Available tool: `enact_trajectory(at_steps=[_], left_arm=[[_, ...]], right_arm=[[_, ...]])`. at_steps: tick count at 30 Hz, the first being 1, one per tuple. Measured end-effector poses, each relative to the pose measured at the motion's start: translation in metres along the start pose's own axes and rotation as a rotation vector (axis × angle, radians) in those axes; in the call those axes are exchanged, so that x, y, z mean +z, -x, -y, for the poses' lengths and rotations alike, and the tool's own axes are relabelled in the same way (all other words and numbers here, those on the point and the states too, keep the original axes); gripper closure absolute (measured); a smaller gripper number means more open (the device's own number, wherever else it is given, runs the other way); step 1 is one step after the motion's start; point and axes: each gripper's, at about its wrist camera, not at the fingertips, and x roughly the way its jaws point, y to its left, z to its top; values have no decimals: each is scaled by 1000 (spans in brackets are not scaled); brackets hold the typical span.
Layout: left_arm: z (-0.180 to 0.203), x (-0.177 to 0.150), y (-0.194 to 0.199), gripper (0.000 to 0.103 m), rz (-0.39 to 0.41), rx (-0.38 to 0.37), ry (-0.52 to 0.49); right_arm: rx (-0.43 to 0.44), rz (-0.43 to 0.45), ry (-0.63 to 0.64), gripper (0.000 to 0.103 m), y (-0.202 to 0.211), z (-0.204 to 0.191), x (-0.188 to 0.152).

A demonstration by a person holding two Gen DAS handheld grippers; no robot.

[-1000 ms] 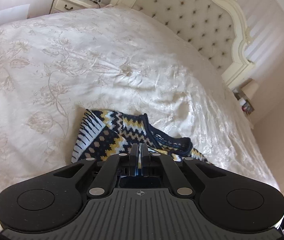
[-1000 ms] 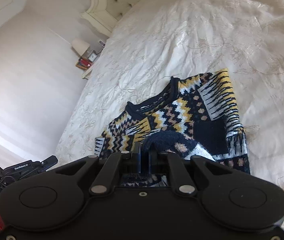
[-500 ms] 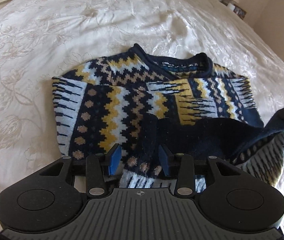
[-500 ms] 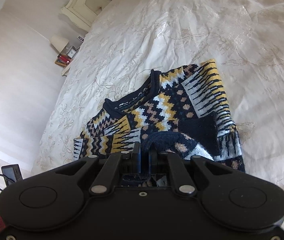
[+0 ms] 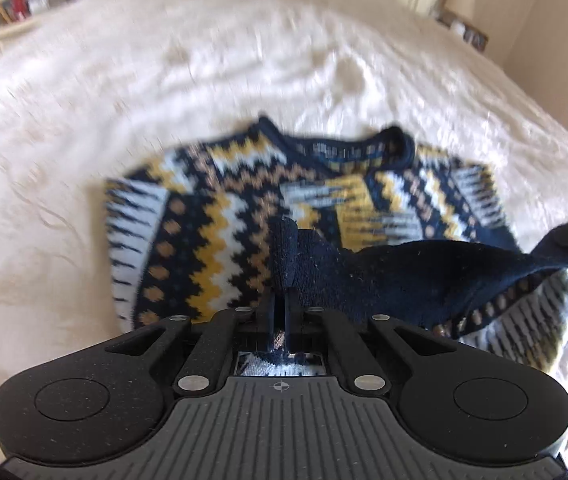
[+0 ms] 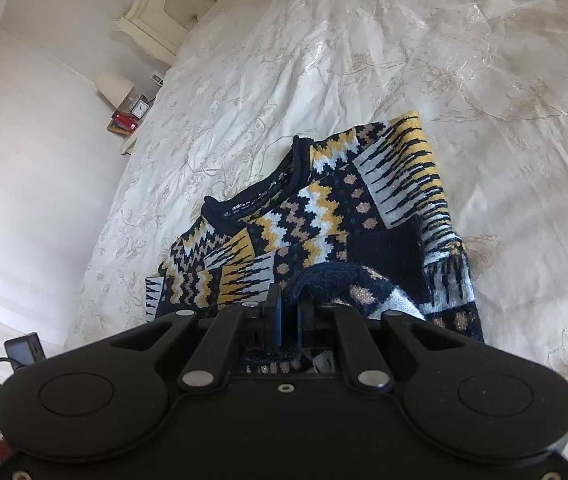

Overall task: Fold small clothes
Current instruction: 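Lift the hem with both grippers and fold it up toward the collar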

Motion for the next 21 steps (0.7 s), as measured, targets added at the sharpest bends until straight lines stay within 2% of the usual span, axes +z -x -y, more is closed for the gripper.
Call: enact_trajectory(at_steps=[3,6,11,14,21], left_arm=[[1,4,39,99,109,24,32],[-5,21,59,99,165,11,74],[-17,57,43,99,202,19,94],[-21,76,12,99,193,32,101],[-35,86,-56,99,66,72,127]], right_arm=[[13,27,-7,89,12,-4,0],[36,63,7,89,20,-12,12],[59,87,28,89,1,-20,51],[42,81,30,89,-28,-18,72],[-43,16,-10,88,-99,2,98]])
